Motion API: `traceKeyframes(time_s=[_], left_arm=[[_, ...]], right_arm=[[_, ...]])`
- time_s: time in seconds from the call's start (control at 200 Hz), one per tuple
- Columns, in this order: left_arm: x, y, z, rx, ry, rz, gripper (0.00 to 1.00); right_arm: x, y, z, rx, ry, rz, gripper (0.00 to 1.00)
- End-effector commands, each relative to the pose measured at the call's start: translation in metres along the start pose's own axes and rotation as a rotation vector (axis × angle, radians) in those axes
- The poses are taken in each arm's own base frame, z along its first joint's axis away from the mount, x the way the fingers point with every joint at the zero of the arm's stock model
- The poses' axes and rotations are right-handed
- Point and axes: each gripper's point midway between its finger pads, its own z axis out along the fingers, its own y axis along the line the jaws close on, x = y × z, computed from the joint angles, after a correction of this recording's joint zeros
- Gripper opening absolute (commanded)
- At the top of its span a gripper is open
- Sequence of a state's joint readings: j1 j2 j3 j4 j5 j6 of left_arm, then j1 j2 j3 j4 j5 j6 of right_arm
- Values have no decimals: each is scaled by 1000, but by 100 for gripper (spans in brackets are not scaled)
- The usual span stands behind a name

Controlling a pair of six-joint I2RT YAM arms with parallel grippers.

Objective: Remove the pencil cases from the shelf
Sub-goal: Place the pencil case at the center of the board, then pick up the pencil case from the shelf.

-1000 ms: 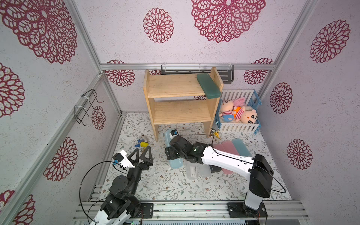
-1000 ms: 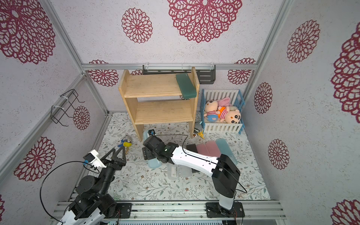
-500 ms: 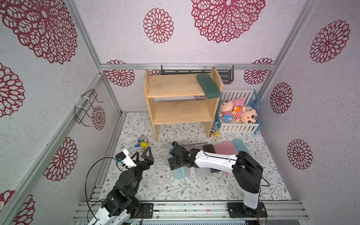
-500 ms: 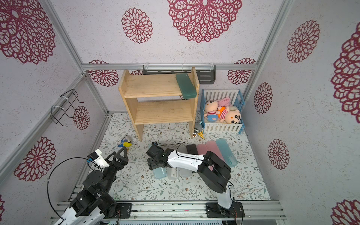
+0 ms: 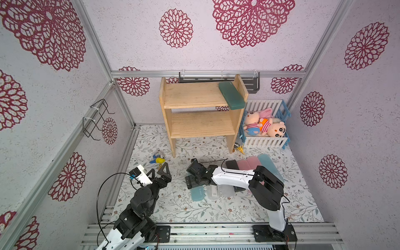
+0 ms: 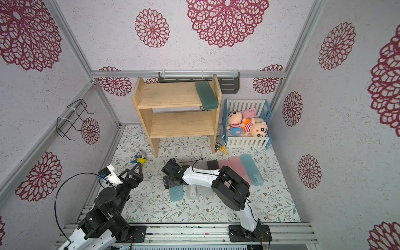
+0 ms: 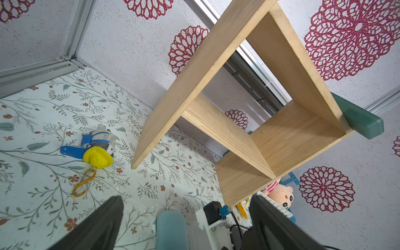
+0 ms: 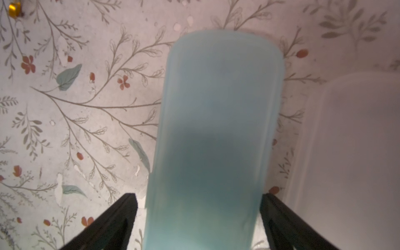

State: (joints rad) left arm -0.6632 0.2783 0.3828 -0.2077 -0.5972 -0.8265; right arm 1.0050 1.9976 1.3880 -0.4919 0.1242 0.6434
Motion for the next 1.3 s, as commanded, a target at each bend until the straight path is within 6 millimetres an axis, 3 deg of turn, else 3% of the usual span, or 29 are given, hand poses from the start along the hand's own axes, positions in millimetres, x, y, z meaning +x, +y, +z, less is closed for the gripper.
traceKeyframes(time_s=[0.0,0.135,0.285,0.375,0.445,0.55,0.62,0.71,0.946,1.071,1.296], left_arm=[[-13,-7,-6,15,-23,-32,97],[-17,-15,-5,36,-21,-71,97],[-22,-52,9,126,-2,-166,97],[-27,-85,27,168,22,-266,97],[-26,-116,48,202,57,-327,97],[-27,-184,80,306,140,-344,97],[-24,-226,99,388,196,-367,97],[-18,-261,123,453,230,-442,97],[-1,-328,168,568,321,-525,97],[14,-354,184,611,382,-546,97],[37,-372,200,622,422,-555,98]], right_arm=[[-15,-7,-15,26,-59,24,99],[-36,-4,-45,7,-146,27,99],[-78,-15,-120,3,-366,38,99],[-94,-51,-159,35,-463,79,99],[-95,-92,-175,62,-481,137,99],[-89,-149,-196,103,-509,208,99],[-83,-177,-206,126,-513,240,99],[-77,-202,-215,132,-511,279,99],[-64,-232,-223,82,-522,349,99],[-62,-237,-224,77,-519,355,99],[-63,-244,-223,69,-513,349,99]])
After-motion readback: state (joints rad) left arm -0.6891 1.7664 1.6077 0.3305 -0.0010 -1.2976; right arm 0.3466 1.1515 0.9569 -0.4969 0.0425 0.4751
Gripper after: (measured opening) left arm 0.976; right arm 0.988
